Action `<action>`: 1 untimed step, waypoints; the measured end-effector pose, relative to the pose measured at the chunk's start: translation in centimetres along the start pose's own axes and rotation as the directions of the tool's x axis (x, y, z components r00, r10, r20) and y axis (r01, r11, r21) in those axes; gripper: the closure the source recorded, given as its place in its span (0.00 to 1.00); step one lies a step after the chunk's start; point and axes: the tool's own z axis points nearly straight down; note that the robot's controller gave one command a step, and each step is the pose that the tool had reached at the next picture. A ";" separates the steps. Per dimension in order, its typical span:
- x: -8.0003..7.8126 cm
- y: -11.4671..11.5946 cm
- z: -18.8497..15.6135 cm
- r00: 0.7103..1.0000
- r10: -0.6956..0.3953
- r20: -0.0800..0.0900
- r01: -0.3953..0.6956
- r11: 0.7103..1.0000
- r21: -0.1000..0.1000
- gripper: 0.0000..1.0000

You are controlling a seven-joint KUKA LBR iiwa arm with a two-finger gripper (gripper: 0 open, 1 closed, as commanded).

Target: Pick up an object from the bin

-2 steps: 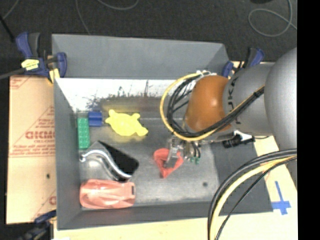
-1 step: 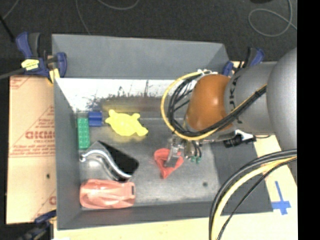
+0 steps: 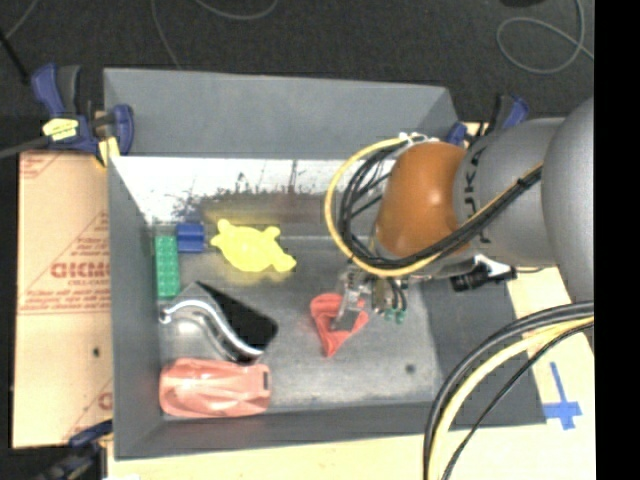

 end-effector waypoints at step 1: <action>-0.1 0.0 -0.9 1.000 0.000 0.004 0.000 1.000 -0.001 1.00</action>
Offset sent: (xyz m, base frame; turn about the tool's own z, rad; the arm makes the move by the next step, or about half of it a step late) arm 0.0001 0.0002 0.0285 0.0000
